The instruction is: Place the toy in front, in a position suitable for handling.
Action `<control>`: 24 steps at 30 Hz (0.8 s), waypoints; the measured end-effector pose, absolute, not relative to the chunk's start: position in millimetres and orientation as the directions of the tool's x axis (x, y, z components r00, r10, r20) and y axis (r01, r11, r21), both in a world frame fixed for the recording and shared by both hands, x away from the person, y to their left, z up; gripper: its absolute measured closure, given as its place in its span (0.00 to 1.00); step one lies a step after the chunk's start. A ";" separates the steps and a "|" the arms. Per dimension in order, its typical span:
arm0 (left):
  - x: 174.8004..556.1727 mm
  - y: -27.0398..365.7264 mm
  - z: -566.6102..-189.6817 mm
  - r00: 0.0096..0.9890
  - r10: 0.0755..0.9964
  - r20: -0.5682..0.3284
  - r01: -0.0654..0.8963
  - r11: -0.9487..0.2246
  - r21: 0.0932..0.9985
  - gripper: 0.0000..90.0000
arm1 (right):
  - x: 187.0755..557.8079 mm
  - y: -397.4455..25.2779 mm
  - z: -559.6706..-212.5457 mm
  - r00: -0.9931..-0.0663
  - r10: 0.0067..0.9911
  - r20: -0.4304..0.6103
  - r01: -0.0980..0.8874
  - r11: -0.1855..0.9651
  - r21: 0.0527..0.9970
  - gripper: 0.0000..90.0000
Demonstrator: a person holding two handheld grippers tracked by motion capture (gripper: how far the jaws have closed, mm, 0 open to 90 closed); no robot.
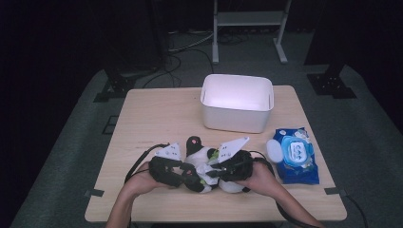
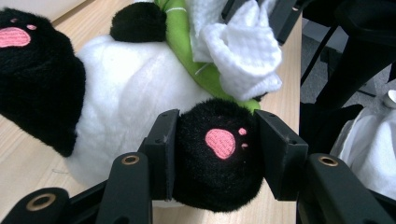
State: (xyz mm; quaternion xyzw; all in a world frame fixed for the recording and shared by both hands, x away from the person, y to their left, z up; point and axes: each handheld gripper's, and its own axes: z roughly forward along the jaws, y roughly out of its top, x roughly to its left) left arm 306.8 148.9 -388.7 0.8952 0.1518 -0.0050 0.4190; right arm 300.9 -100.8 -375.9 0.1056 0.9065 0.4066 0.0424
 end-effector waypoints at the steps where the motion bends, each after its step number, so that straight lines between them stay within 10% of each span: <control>1: 307.1 149.8 -388.6 0.954 0.268 -0.136 0.276 -0.602 0.750 0.57 | 302.9 -102.3 -375.6 -0.974 0.224 0.012 0.158 0.648 0.745 0.86; 24: 306.5 170.0 -384.3 0.956 0.259 -0.138 0.274 -0.616 0.739 0.59 | 313.9 -70.5 -363.2 -0.985 0.175 0.012 0.131 0.692 0.710 0.86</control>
